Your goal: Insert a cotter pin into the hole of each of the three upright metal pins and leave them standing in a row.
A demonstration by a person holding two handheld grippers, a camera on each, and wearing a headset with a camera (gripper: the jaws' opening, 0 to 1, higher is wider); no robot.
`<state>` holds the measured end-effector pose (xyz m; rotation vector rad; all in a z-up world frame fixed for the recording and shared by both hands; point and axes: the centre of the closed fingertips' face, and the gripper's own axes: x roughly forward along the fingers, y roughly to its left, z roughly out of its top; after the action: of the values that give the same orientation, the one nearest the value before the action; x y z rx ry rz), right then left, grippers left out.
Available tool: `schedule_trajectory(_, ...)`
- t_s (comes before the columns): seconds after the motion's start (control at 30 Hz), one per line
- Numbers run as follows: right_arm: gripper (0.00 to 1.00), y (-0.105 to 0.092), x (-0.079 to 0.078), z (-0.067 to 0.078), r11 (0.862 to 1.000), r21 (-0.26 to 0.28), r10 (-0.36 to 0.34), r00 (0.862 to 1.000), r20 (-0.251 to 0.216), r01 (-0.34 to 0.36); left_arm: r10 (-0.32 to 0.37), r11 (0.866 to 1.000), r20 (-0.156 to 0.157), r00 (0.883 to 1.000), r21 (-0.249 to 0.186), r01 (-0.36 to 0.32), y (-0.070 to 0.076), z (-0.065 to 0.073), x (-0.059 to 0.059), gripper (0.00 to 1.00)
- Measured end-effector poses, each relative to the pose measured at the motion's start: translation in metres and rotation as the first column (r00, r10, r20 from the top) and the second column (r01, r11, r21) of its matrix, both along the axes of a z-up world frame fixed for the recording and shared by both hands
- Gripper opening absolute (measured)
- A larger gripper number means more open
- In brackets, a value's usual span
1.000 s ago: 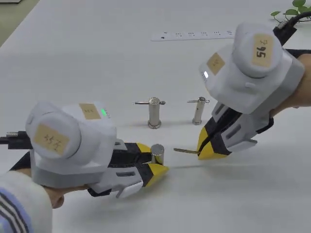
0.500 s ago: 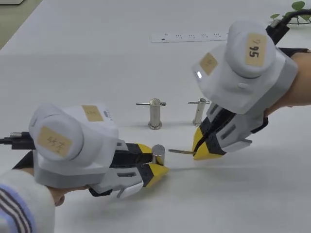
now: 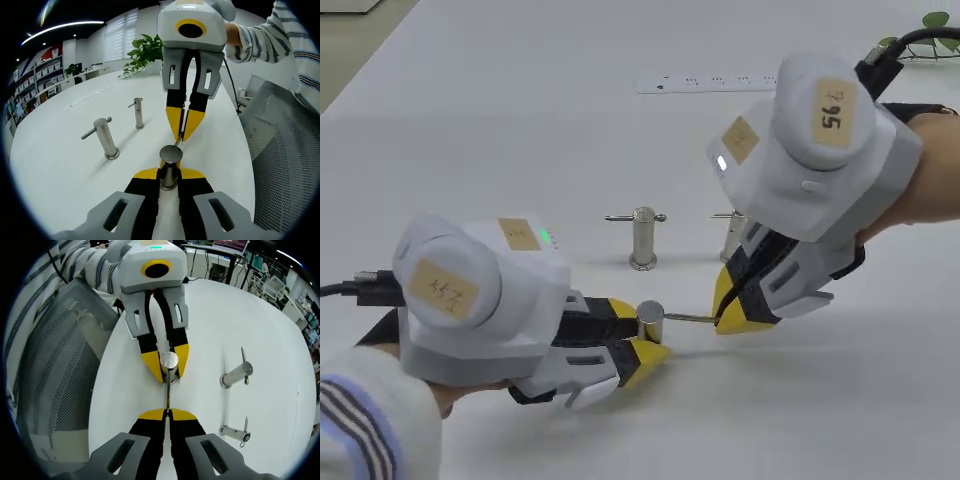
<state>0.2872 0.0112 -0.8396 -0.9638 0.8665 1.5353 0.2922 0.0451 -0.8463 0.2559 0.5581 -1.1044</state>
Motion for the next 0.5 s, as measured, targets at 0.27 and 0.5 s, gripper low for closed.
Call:
schedule_trajectory(0.27, 0.03, 0.0045, 0.0021, 0.0036, 1.0, -0.005, -0.001, 1.0, 0.0, 0.001, 0.001, 1.0, 0.001, 1.0, 0.0, -0.001, 0.0005, 0.0004, 0.0006, 0.12)
schedule_trajectory(0.5, 0.03, 0.0046, 0.0035, 0.0032, 1.0, -0.023, 0.022, 1.0, 0.016, -0.022, -0.002, 1.0, 0.001, 1.0, 0.003, 0.002, 0.0007, 0.0006, 0.0006, 0.12)
